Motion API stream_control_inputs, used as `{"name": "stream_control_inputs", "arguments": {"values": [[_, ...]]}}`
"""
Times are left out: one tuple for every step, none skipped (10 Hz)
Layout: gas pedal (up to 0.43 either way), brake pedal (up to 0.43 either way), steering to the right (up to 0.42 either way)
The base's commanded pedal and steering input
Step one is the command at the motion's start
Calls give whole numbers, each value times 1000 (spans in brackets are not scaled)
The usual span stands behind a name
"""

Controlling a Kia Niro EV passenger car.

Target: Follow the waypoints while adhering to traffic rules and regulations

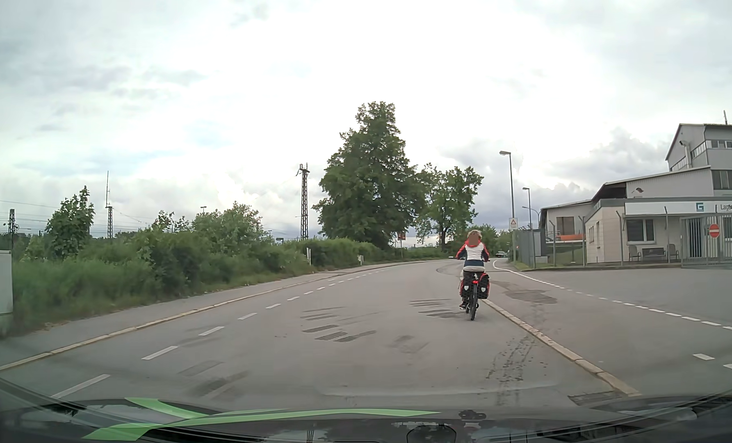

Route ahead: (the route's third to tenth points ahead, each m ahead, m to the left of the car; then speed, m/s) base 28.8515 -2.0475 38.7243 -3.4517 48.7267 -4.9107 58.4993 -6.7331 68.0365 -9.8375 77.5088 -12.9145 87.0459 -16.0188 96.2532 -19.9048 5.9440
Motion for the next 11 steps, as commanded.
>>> {"name": "stream_control_inputs", "arguments": {"values": [[150,0,1],[150,0,0],[157,0,1],[177,0,0],[189,0,2],[189,0,4],[197,0,3],[197,0,5],[197,0,8],[189,0,11],[189,0,11]]}}
